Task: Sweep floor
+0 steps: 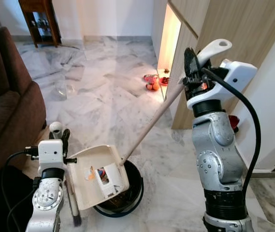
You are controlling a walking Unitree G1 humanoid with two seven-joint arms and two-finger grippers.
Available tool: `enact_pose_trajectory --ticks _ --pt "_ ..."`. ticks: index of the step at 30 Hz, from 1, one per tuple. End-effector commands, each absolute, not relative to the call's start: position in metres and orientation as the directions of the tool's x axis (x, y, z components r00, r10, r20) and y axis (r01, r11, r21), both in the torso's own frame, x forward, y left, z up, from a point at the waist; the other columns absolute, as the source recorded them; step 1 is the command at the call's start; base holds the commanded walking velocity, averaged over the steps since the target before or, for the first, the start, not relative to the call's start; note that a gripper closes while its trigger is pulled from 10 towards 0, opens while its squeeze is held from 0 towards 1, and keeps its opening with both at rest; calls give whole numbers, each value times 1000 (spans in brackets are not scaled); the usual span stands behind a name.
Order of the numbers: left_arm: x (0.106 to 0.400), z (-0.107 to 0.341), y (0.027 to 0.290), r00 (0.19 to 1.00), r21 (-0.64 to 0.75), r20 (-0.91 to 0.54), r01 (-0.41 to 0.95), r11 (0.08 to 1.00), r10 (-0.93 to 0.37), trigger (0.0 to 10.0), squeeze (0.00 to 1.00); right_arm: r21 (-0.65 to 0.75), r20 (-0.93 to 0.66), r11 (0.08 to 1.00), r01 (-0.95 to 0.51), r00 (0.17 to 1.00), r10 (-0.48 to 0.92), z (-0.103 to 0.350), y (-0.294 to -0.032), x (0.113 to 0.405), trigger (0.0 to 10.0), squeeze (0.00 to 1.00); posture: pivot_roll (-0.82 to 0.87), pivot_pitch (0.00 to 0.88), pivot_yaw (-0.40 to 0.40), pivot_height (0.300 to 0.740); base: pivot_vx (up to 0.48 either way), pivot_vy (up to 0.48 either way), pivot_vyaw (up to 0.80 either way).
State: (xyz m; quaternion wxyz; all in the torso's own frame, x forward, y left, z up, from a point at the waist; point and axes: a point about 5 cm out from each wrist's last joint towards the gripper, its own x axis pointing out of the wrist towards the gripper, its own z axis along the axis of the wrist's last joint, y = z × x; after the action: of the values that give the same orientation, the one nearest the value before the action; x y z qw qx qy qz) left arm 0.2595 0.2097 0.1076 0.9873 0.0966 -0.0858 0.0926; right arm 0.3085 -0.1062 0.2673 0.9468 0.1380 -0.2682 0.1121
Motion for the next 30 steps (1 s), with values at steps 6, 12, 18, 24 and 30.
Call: enact_pose_trajectory --ticks 6,12,18,24,30 --pt "260 118 205 961 189 240 -186 964 138 10000 0 78 671 925 -372 706 227 292 -87 289 10000 0 183 29 -13 740 0 0 0" --pt "260 119 206 960 191 241 -188 963 140 10000 0 -40 695 902 -429 637 334 292 -68 277 10000 0 184 43 -14 740 0 0 0" --pt "259 119 205 960 193 243 -187 963 138 10000 0 -152 697 861 -485 565 441 289 -47 263 10000 0 185 53 -16 740 0 0 0" --pt "258 119 203 961 205 245 -179 962 126 10000 0 -175 705 829 -531 521 482 289 -31 251 10000 0 183 60 -18 740 0 0 0" --pt "258 118 202 963 217 246 -170 961 114 10000 0 -207 714 825 -527 495 495 288 -24 244 10000 0 183 63 -21 740 0 0 0"
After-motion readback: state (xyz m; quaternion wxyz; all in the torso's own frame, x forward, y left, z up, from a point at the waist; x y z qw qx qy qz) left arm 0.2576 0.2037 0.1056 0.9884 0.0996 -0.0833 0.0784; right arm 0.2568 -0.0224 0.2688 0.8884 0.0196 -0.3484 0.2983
